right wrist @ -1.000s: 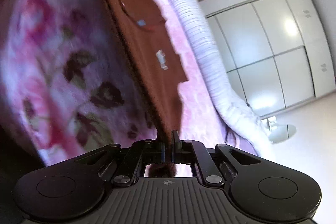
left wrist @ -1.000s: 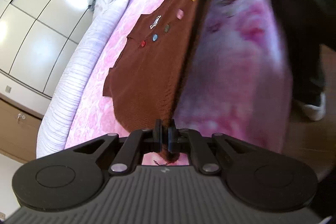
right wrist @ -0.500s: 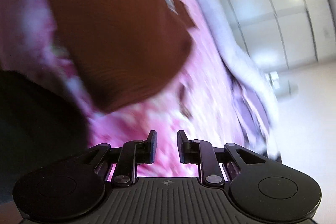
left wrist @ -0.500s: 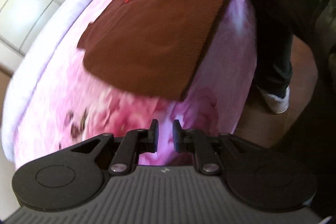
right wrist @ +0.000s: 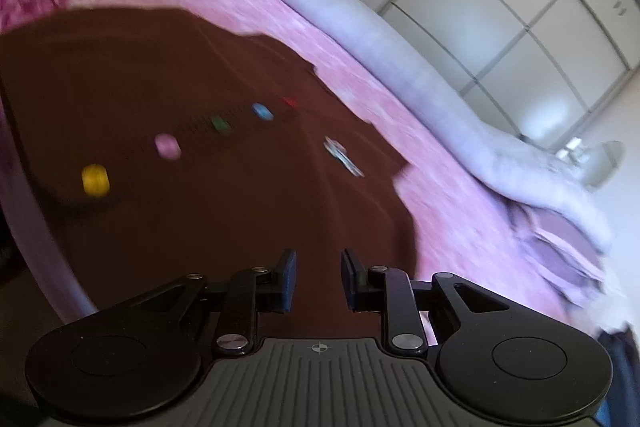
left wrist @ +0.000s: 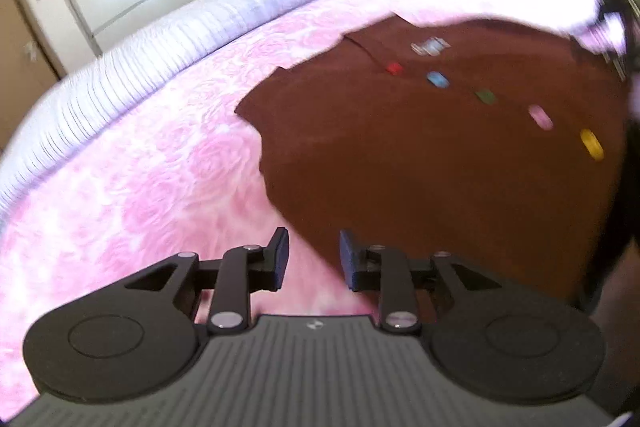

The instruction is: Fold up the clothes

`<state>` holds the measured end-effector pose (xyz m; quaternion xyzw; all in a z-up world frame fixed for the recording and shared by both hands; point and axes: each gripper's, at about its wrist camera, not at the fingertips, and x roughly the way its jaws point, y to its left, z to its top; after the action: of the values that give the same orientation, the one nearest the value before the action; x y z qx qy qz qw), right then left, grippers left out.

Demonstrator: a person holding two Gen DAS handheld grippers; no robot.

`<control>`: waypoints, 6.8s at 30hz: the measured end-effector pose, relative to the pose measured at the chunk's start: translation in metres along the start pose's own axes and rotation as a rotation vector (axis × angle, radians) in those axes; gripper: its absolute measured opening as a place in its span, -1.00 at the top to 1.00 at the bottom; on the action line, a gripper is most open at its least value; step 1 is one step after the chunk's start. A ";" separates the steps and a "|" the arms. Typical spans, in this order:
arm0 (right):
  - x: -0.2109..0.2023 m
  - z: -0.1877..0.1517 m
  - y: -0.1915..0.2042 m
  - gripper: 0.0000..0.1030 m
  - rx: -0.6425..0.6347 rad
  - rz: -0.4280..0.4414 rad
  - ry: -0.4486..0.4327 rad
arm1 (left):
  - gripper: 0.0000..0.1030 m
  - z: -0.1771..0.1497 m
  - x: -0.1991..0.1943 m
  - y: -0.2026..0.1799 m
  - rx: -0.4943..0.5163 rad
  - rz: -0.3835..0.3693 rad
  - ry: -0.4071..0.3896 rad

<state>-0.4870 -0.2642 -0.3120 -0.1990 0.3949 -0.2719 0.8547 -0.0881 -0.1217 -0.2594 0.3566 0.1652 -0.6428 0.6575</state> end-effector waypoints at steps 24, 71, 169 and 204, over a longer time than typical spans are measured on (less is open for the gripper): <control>-0.005 -0.054 -0.061 0.26 0.815 0.025 0.123 | 0.32 -0.001 0.030 0.023 -0.146 0.029 -0.009; -0.173 -0.056 0.057 -0.60 0.897 0.071 0.189 | -0.72 -0.083 -0.144 -0.167 -0.359 0.108 -0.095; -0.065 -0.166 -0.055 0.90 1.352 0.094 -0.181 | 0.30 0.213 0.194 -0.240 0.746 -0.095 -0.222; -0.100 -0.216 -0.026 0.09 1.541 0.088 -0.103 | -0.23 0.102 0.062 -0.349 0.704 -0.389 -0.263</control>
<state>-0.7181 -0.2498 -0.3723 0.4555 0.0615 -0.4262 0.7791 -0.4411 -0.2078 -0.3201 0.4366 -0.0855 -0.8123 0.3772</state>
